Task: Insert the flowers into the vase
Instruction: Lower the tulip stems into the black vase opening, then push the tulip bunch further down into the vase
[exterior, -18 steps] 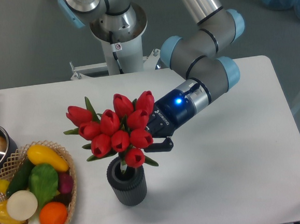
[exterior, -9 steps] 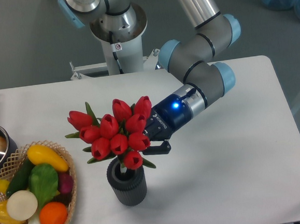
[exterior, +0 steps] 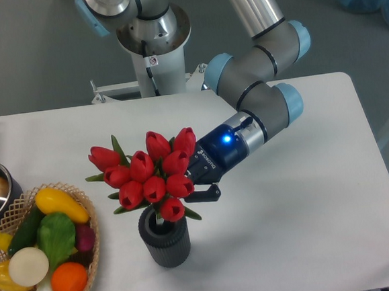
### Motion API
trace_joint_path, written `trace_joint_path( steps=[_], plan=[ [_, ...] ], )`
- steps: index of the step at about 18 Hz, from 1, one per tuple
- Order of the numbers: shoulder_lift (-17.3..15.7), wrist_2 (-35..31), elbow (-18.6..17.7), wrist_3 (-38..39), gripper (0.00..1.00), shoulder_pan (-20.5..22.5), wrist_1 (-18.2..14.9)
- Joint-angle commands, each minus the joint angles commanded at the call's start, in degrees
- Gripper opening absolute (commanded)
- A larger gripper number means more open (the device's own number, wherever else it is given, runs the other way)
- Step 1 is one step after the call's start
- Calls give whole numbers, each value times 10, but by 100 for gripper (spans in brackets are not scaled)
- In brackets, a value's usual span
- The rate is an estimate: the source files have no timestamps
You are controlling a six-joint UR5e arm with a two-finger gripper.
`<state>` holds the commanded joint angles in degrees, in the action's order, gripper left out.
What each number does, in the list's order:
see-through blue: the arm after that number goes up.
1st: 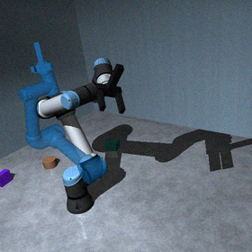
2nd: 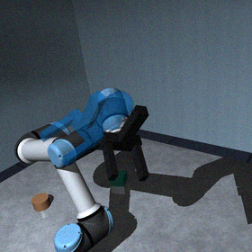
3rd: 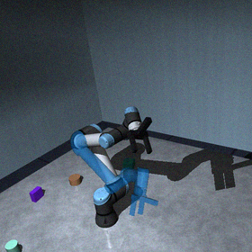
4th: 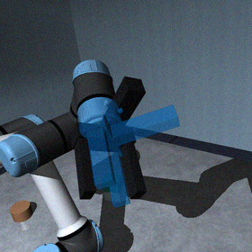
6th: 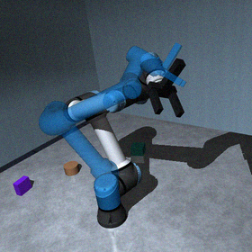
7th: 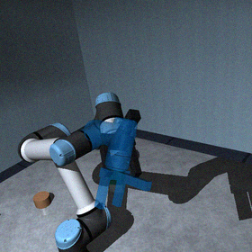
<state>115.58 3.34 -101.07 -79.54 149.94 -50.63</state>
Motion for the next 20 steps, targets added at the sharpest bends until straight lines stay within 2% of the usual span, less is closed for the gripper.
trace_joint_path(
  steps=[12, 15, 20],
  plan=[
    [15, -3, 2, -11, 21, 0, 1],
    [33, -3, 4, -32, 21, 0, 1],
    [41, -4, 4, -33, 21, 0, 1]
  ],
)
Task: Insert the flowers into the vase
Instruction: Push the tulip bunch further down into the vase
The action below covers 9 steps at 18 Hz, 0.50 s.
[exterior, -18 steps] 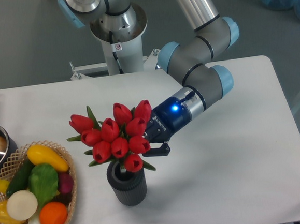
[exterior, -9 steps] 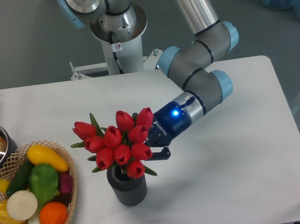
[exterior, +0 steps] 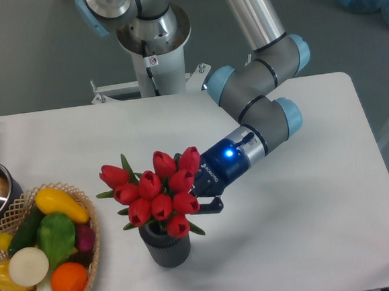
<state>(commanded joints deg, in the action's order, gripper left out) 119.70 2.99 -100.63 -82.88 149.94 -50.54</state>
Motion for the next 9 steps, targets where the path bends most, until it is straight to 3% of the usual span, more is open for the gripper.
trace_joint_path(
  steps=[9],
  plan=[
    [9, -2, -5, -4, 22, -5, 0]
  ],
)
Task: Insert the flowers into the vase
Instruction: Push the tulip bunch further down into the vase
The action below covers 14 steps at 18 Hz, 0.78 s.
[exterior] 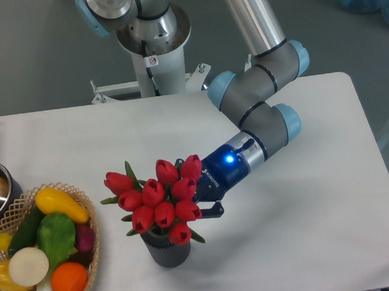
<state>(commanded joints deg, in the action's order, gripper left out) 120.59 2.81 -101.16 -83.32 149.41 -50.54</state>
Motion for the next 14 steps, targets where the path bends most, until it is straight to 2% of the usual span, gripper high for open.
trace_joint_path(
  steps=[14],
  plan=[
    [14, 0, -8, -23, 23, -1, 1]
  ],
)
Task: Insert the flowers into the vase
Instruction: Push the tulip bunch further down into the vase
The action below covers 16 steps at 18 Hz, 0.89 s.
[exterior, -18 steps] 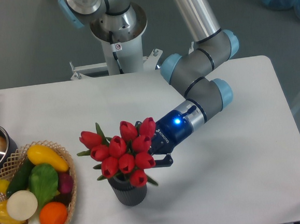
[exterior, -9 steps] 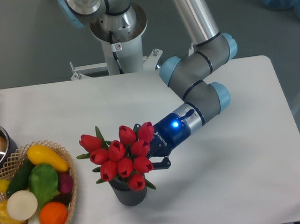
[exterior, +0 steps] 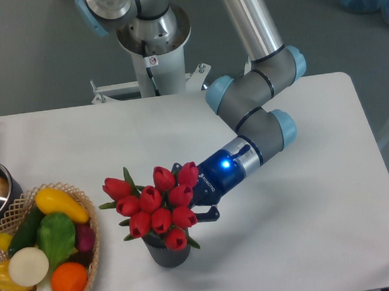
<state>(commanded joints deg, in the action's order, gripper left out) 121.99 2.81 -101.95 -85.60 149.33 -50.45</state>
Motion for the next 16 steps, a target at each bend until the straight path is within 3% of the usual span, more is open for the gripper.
trace_joint_path(
  steps=[16],
  plan=[
    [3, 0, -12, -19, 27, 0, 0]
  ],
)
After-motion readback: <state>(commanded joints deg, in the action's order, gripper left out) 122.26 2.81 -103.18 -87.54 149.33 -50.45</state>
